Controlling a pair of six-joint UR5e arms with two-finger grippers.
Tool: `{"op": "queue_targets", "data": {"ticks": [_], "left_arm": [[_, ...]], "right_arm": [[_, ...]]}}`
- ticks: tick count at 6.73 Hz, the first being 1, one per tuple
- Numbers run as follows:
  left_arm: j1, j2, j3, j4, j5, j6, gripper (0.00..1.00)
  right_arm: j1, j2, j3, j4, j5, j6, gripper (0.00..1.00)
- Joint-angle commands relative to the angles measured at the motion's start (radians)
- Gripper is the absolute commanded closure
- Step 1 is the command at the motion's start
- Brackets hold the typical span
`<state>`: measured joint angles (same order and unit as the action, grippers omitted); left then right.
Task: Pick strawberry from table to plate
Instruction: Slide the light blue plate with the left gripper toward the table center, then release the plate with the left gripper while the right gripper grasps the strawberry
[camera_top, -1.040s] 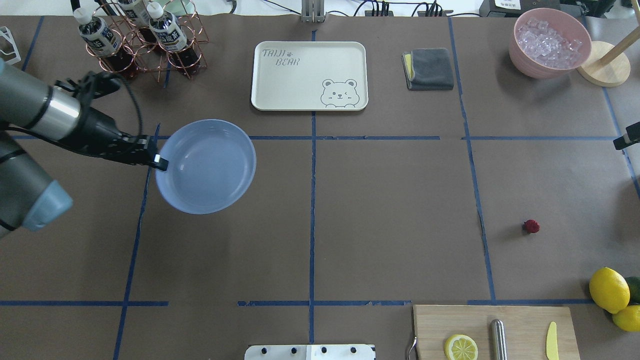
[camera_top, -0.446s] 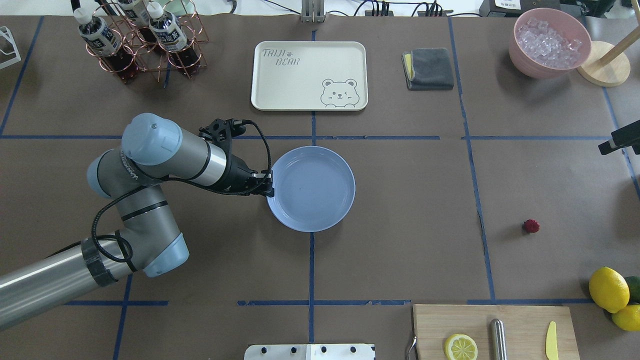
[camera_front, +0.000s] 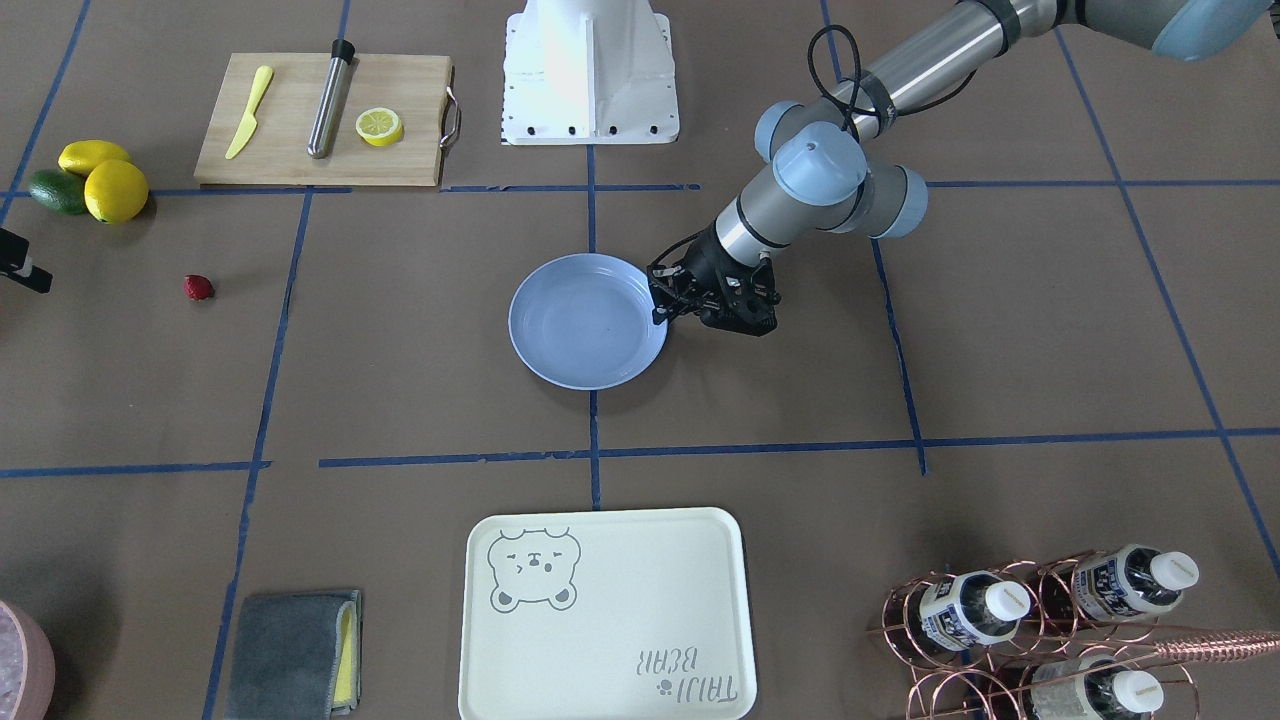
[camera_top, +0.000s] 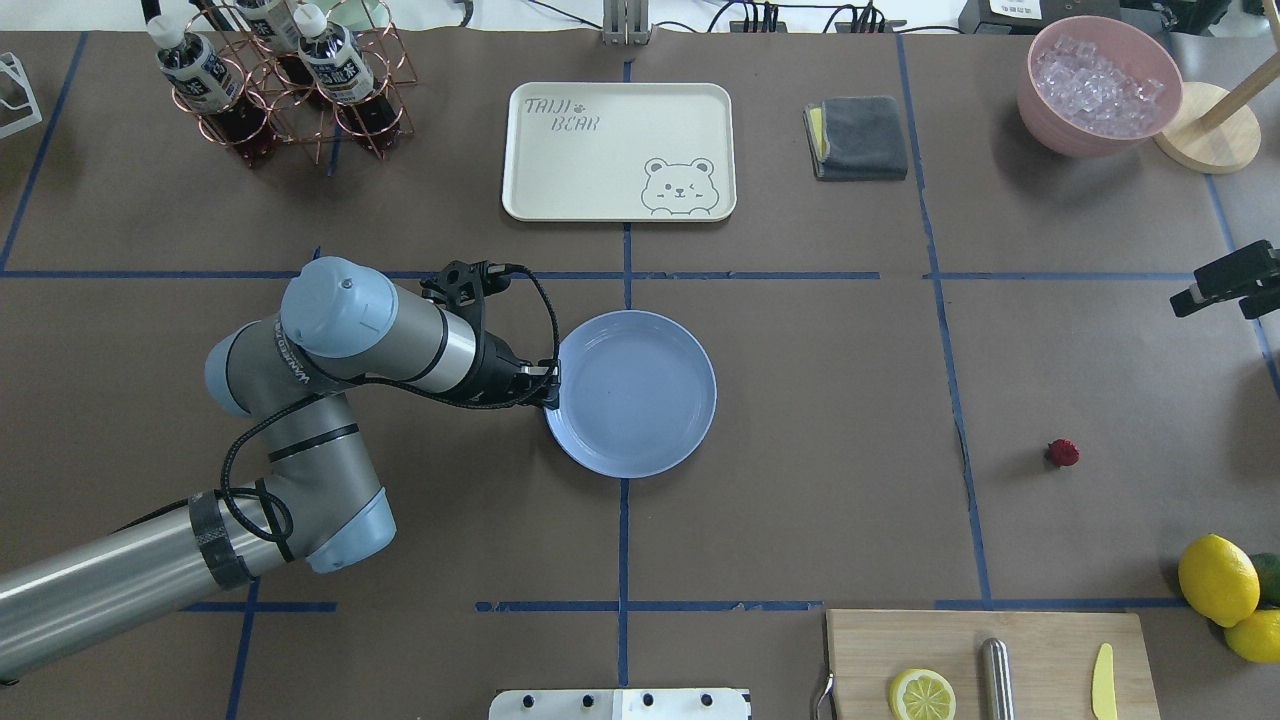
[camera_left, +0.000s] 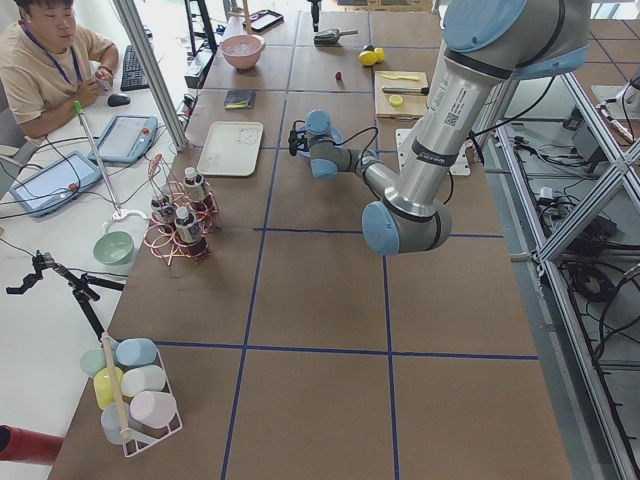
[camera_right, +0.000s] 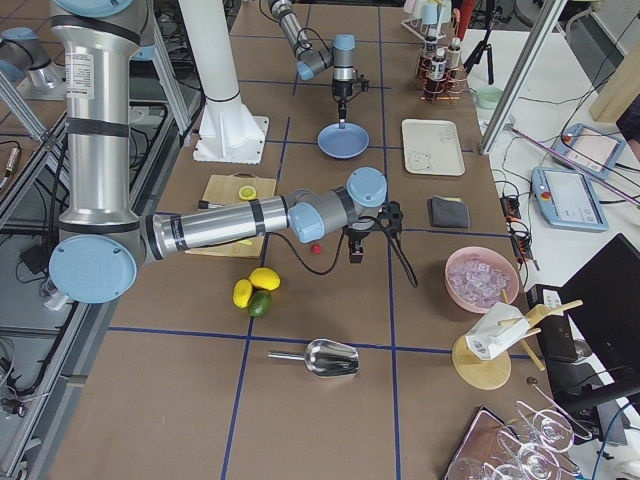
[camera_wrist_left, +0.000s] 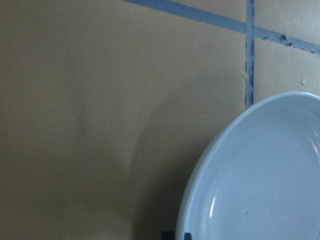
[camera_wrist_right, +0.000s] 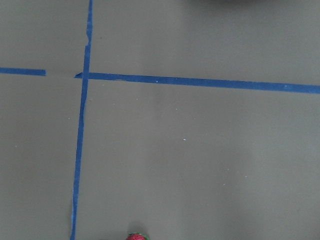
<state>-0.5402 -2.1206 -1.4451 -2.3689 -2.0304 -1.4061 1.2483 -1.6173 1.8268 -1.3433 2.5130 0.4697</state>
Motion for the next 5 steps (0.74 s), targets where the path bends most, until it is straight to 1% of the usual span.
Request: {"op": "queue_targets", "data": {"ticks": [1,2,3,4,5], "left_arm": [[-0.007,0.005,-0.009,-0.001,0.001,-0.002,0.27],[-0.039,0.007,-0.036,0.002,-0.005,-0.007,0.23],[-0.067,0.011,-0.059,0.003,-0.011,-0.007,0.23],[-0.073,0.011,-0.061,0.005,-0.01,-0.008,0.23],[-0.073,0.013,-0.061,0.005,-0.008,-0.008,0.23]], "right_arm": [[-0.09,-0.003,0.019,0.101,-0.032,0.093,0.0],[-0.168,-0.045,0.02,0.244,-0.136,0.231,0.0],[-0.293,-0.079,0.017,0.389,-0.255,0.423,0.0],[-0.391,-0.082,0.019,0.427,-0.346,0.528,0.0],[-0.456,-0.098,0.019,0.427,-0.434,0.55,0.0]]}}
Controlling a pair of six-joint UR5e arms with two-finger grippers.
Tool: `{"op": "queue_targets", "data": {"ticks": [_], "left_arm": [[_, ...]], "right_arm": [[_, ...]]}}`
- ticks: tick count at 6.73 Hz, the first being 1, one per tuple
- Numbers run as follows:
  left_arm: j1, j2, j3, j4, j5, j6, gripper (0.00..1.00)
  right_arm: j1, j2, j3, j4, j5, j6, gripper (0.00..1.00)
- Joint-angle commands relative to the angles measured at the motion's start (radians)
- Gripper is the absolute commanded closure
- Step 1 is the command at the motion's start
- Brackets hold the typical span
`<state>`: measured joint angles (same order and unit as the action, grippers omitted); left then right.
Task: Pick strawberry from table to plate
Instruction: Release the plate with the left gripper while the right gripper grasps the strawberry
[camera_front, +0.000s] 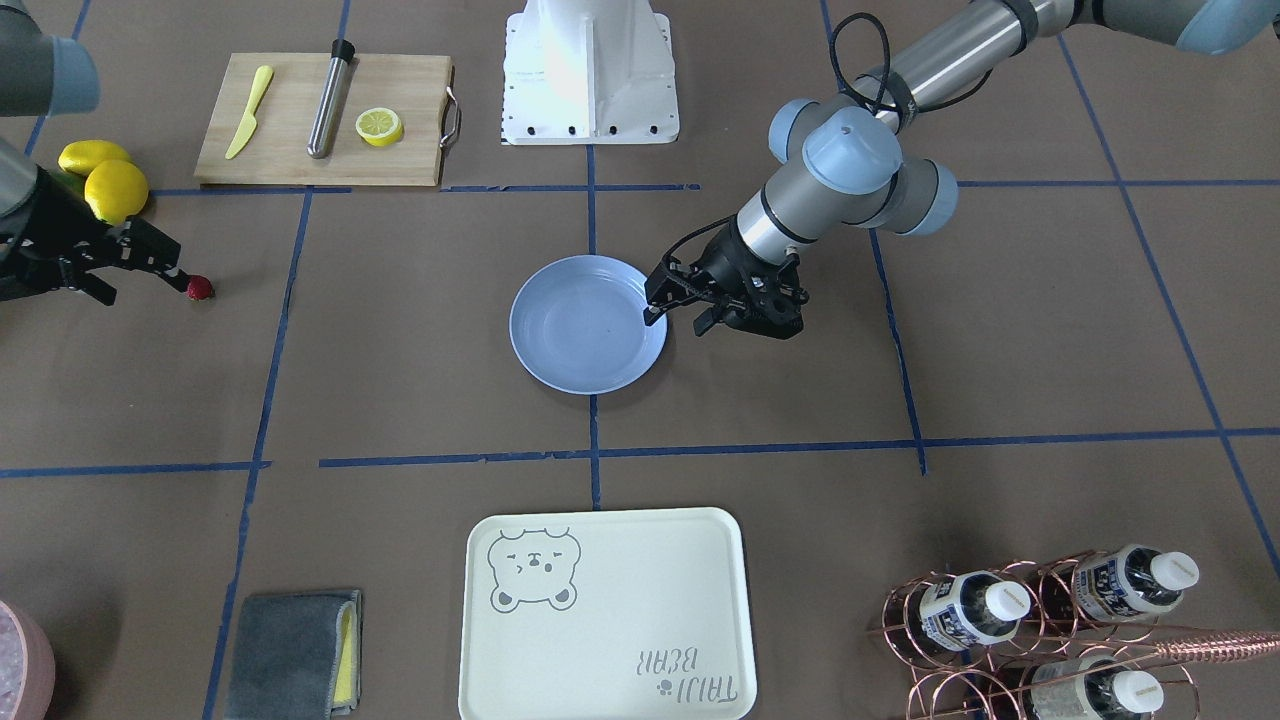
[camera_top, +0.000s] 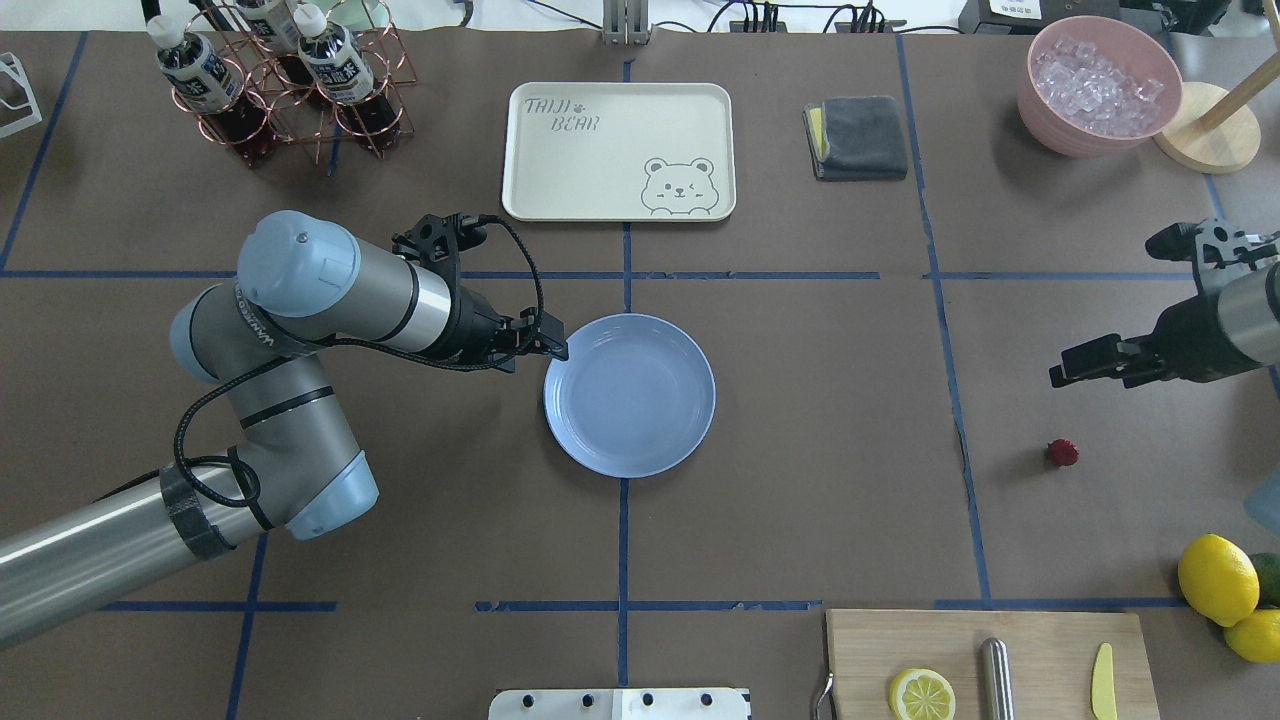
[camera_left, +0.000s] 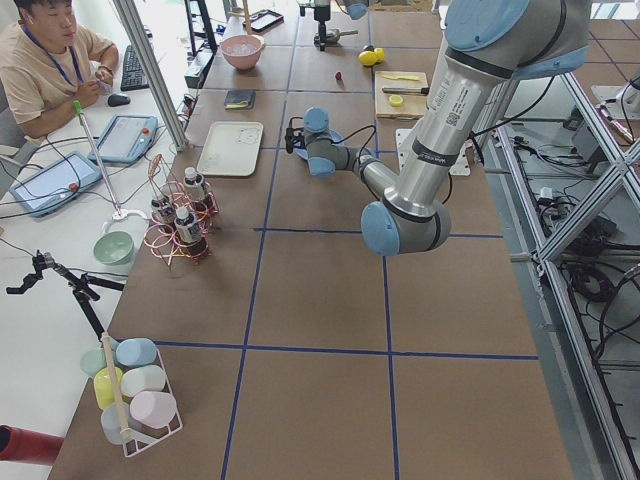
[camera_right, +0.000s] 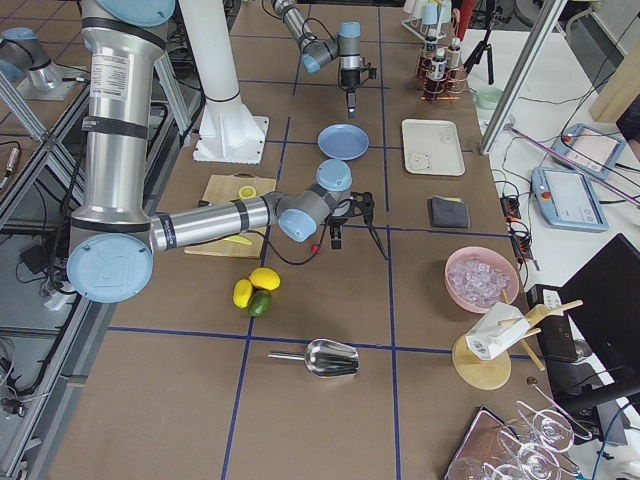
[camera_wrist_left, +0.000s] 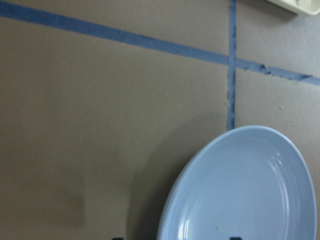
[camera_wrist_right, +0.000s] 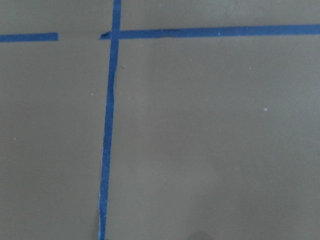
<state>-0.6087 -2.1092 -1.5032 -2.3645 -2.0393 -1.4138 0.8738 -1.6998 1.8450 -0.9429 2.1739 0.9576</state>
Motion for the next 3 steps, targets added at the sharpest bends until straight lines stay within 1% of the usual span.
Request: {"op": "queue_targets", "data": {"ticks": [1,2,3], "left_arm": [[-0.003,0.001,-0.003,-0.001,0.002,-0.002,0.2],[-0.005,0.001,-0.003,-0.001,0.004,-0.002,0.2],[-0.005,0.001,-0.003,-0.001,0.005,-0.002,0.19]], "right_arm": [[-0.166,-0.024,-0.003,0.026,-0.2,0.085,0.01],[-0.197,-0.035,-0.004,0.026,-0.225,0.127,0.02],[-0.209,-0.058,-0.006,0.03,-0.226,0.13,0.03]]}}
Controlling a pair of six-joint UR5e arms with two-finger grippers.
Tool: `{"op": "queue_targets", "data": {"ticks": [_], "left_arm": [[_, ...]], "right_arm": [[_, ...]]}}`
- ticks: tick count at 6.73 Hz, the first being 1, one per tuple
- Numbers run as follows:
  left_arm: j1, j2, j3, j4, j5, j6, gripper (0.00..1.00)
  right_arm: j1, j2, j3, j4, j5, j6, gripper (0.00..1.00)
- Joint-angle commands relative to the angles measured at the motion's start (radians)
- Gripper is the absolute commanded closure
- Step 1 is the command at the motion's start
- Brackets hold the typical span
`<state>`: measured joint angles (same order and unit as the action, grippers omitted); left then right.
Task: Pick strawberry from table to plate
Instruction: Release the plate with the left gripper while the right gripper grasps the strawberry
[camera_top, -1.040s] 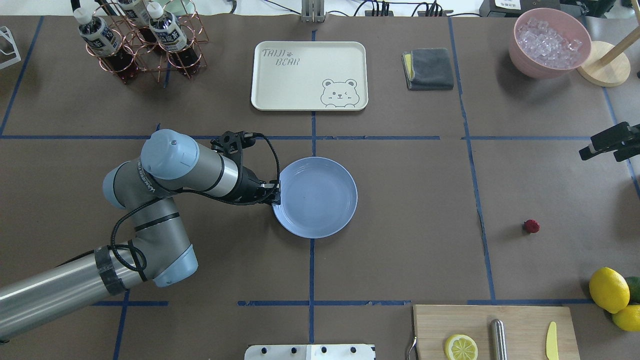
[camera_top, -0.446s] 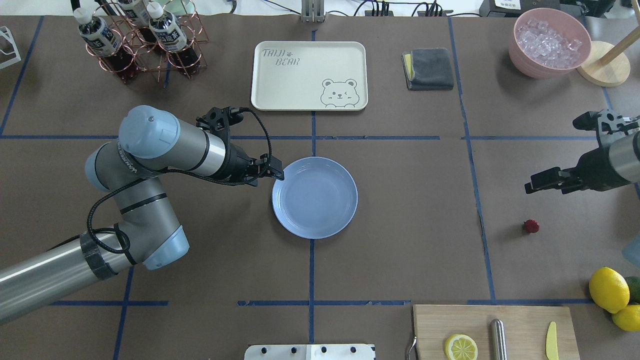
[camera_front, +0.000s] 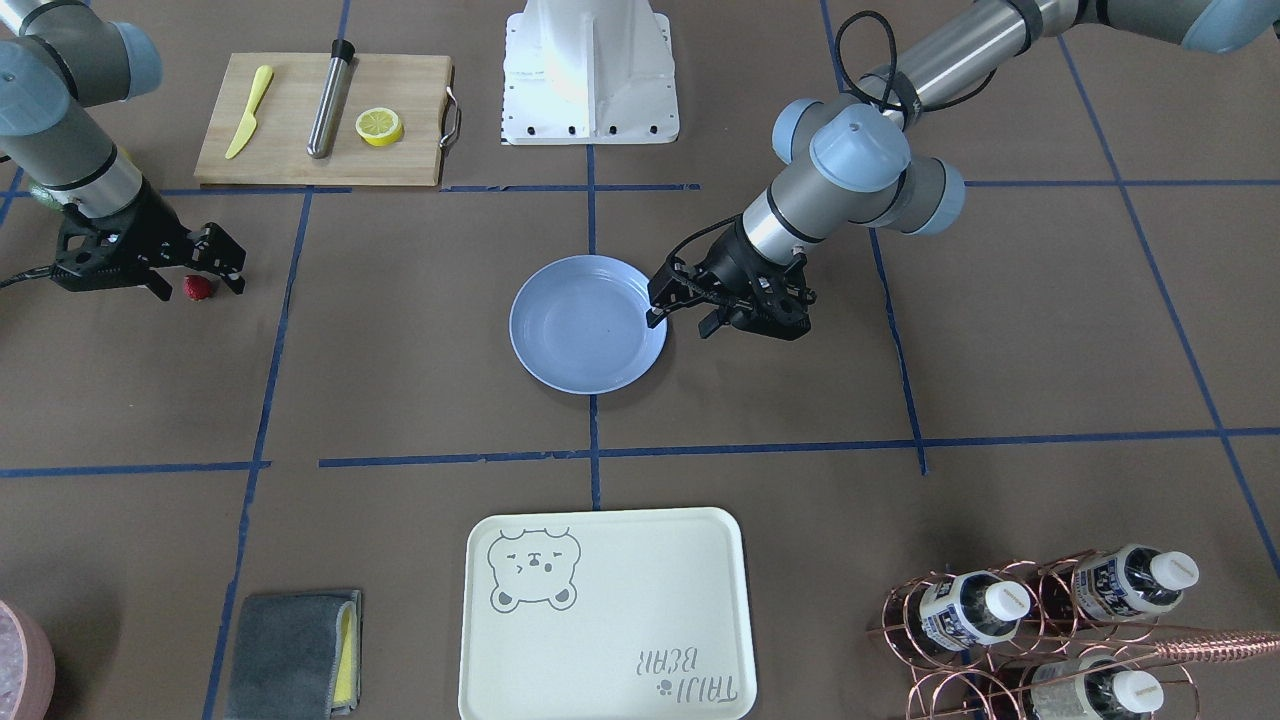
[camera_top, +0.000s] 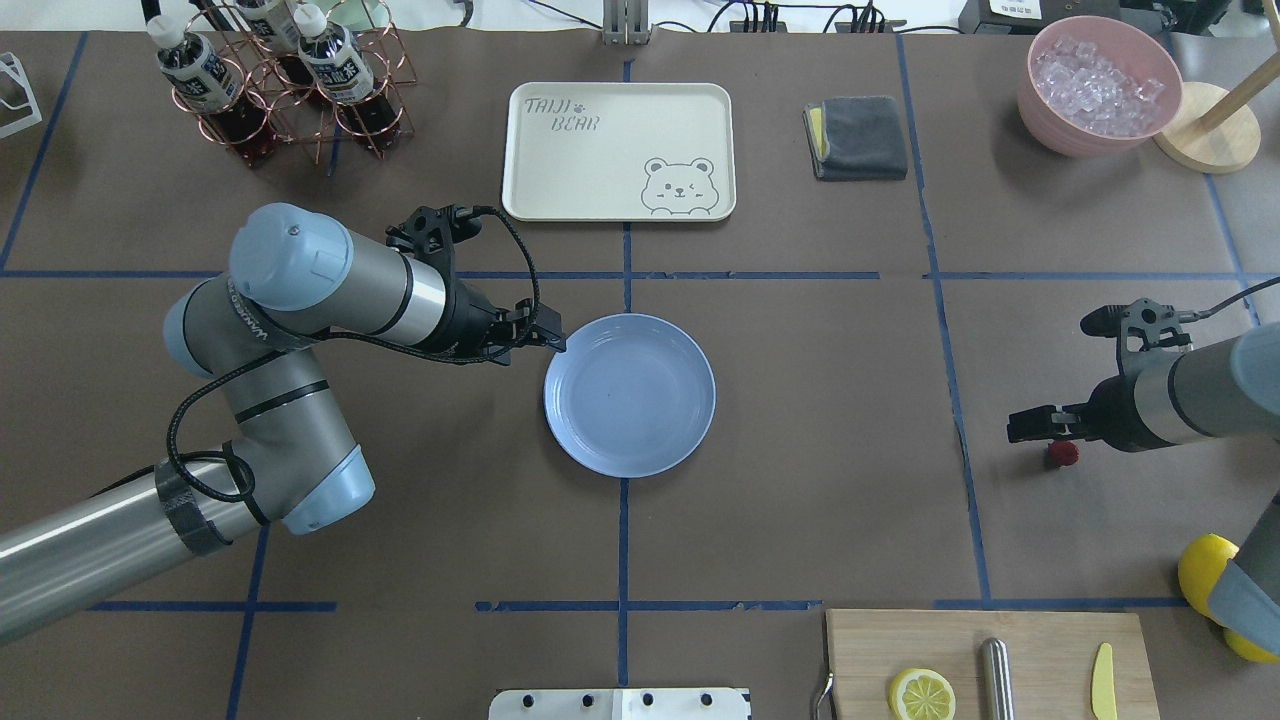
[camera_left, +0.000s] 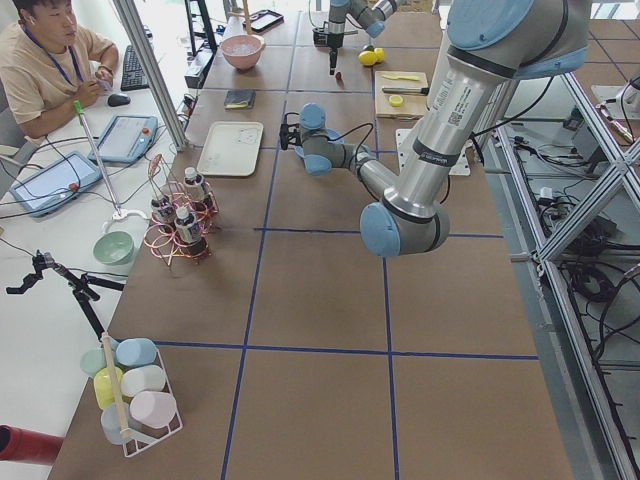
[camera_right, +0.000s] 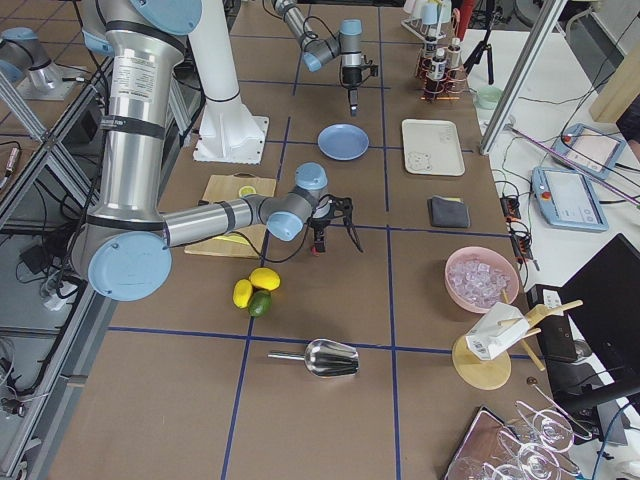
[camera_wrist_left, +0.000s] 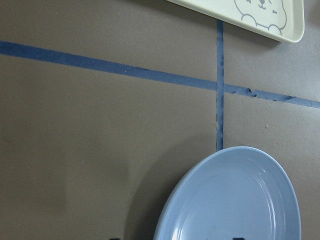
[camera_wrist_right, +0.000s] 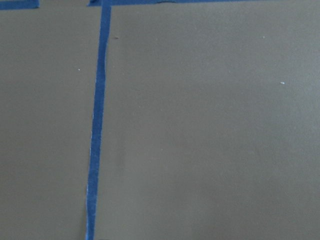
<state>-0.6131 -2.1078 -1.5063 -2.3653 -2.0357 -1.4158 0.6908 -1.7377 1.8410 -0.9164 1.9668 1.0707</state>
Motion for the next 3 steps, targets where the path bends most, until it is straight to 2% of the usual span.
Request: {"op": "queue_targets", "data": {"ticks": [1,2,3], "left_arm": [[0.001,0.002,0.0,0.0,0.003,0.0,0.18],[0.001,0.002,0.0,0.0,0.002,0.0,0.17],[0.001,0.002,0.0,0.0,0.002,0.0,0.17]], "right_arm": [[-0.031,-0.02,-0.005,0.002,-0.019,0.017,0.07],[-0.033,-0.02,-0.012,-0.004,-0.019,0.017,0.11],[-0.033,-0.02,-0.014,-0.004,-0.02,0.017,0.27]]}}
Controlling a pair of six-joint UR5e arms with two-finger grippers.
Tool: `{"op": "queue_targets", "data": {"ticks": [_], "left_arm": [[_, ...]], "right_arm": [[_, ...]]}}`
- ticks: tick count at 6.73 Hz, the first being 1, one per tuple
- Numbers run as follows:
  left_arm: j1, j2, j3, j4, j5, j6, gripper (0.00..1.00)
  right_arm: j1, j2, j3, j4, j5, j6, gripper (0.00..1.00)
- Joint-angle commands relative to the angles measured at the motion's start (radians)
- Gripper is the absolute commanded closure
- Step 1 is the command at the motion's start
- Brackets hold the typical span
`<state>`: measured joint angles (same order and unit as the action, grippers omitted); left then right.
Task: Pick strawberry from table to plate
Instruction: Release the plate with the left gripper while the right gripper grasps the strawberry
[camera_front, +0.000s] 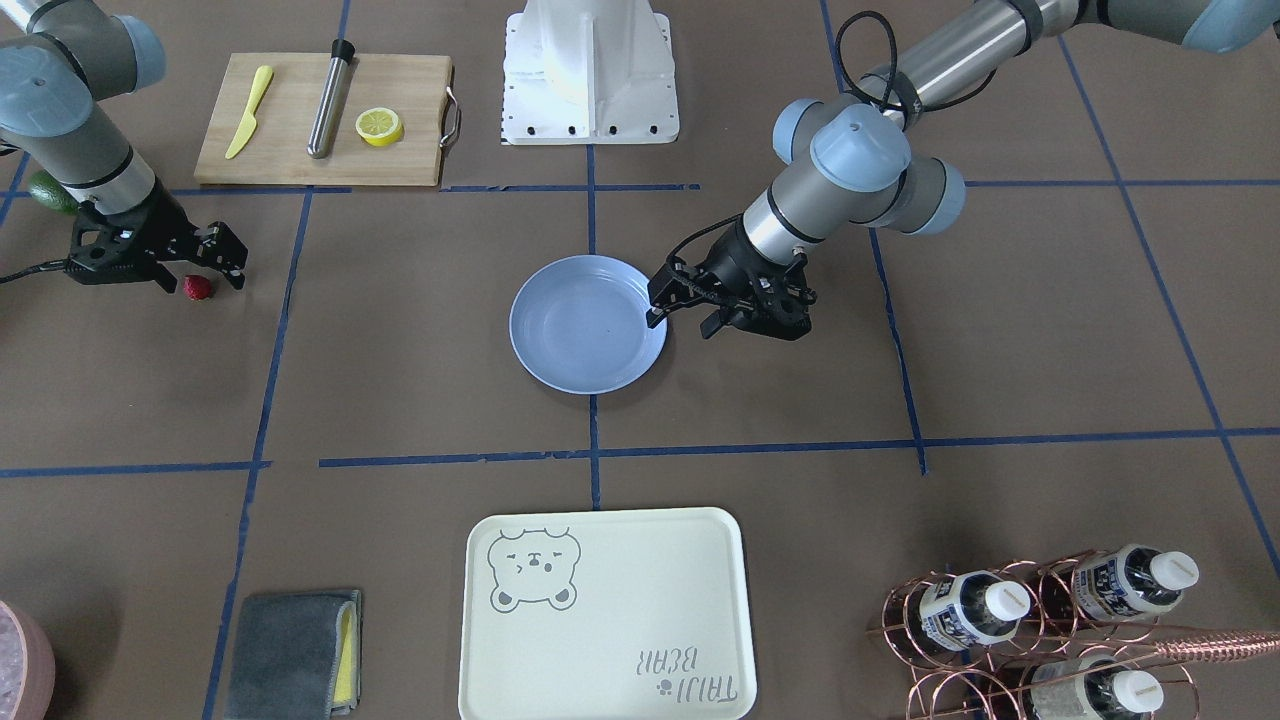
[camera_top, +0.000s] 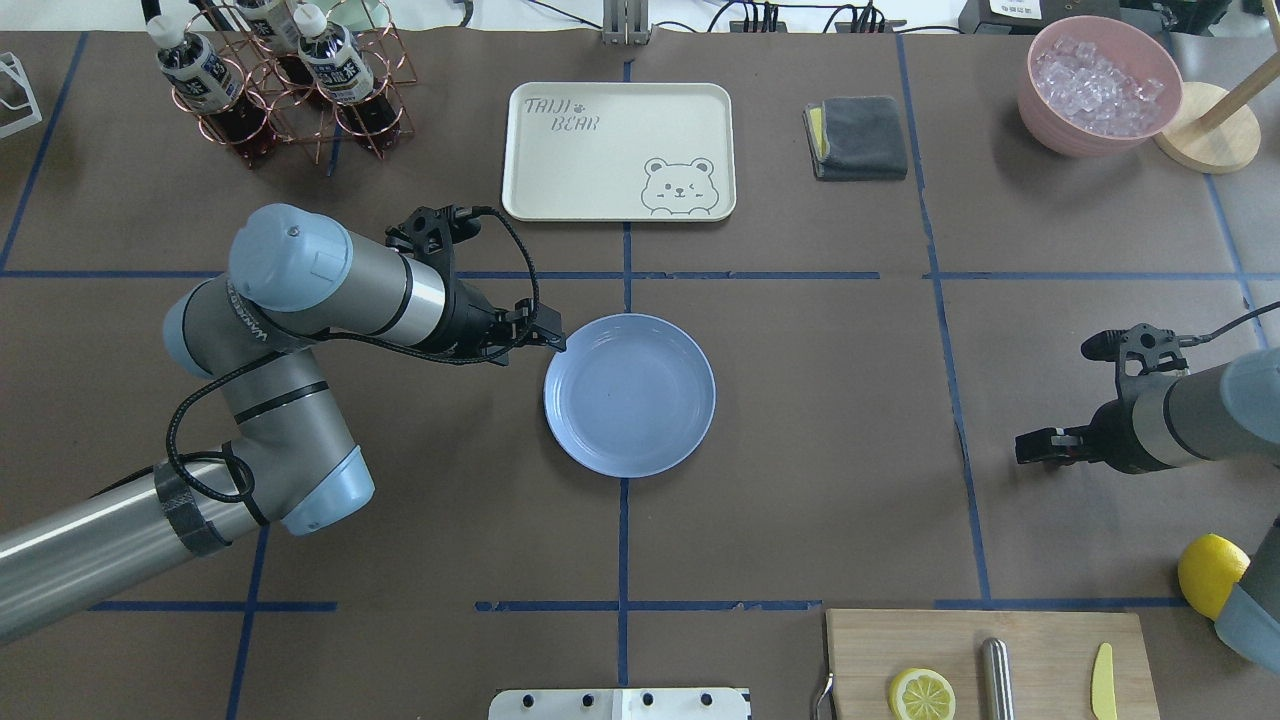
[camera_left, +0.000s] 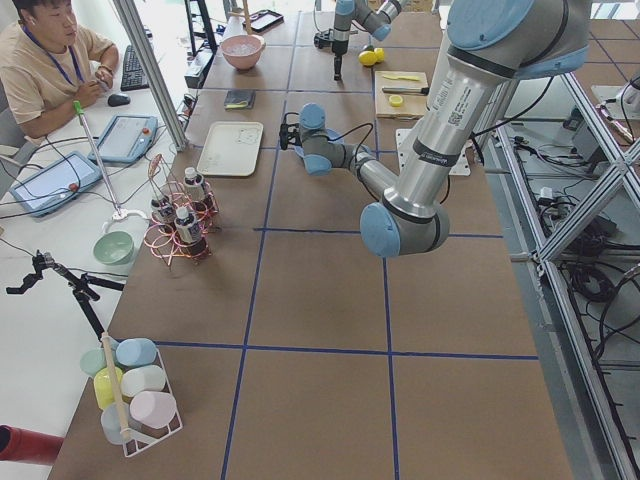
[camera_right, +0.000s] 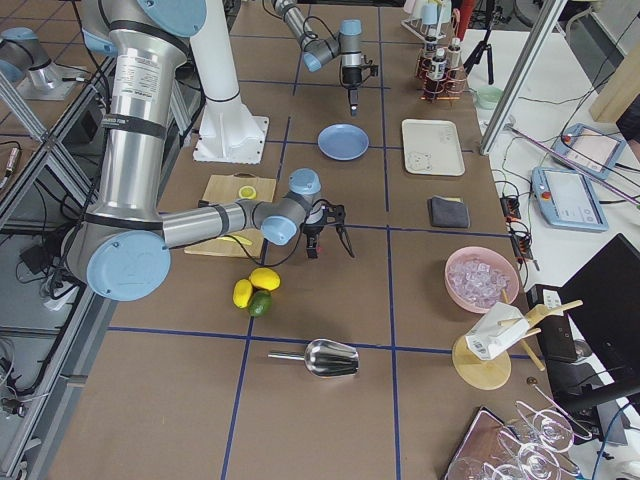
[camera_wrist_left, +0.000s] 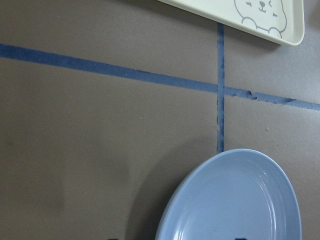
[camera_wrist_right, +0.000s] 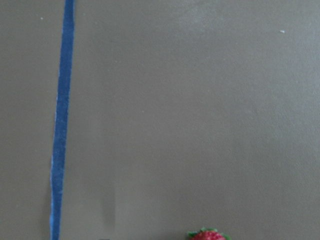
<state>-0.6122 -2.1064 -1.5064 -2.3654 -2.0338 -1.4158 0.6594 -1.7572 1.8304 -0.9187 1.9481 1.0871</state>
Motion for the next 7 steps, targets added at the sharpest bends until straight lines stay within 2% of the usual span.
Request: {"op": "queue_targets", "data": {"ticks": [1,2,3,4,5,6,7], "left_arm": [[0.0,0.0,0.0,0.0,0.0,0.0,0.17],[0.0,0.0,0.0,-0.002,0.0,0.0,0.17],[-0.001,0.0,-0.002,-0.002,0.001,0.001,0.17],[-0.001,0.0,-0.006,-0.002,0.001,0.002,0.17],[-0.003,0.002,-0.018,-0.002,0.001,0.002,0.17],[-0.026,0.002,-0.056,-0.002,-0.003,0.002,0.17],[-0.081,0.003,-0.083,0.0,-0.016,0.008,0.17]], "right_arm": [[0.0,0.001,-0.002,-0.002,-0.003,0.0,0.5],[0.0,0.002,0.0,-0.002,-0.008,0.0,0.66],[0.002,0.002,0.007,-0.002,-0.032,-0.003,0.97],[0.005,-0.001,0.029,0.0,-0.032,-0.003,1.0],[0.003,0.008,0.099,-0.006,-0.028,0.002,1.0],[-0.003,0.057,0.128,-0.006,-0.026,0.119,1.0],[-0.032,0.168,0.124,-0.031,-0.031,0.261,1.0]]}}
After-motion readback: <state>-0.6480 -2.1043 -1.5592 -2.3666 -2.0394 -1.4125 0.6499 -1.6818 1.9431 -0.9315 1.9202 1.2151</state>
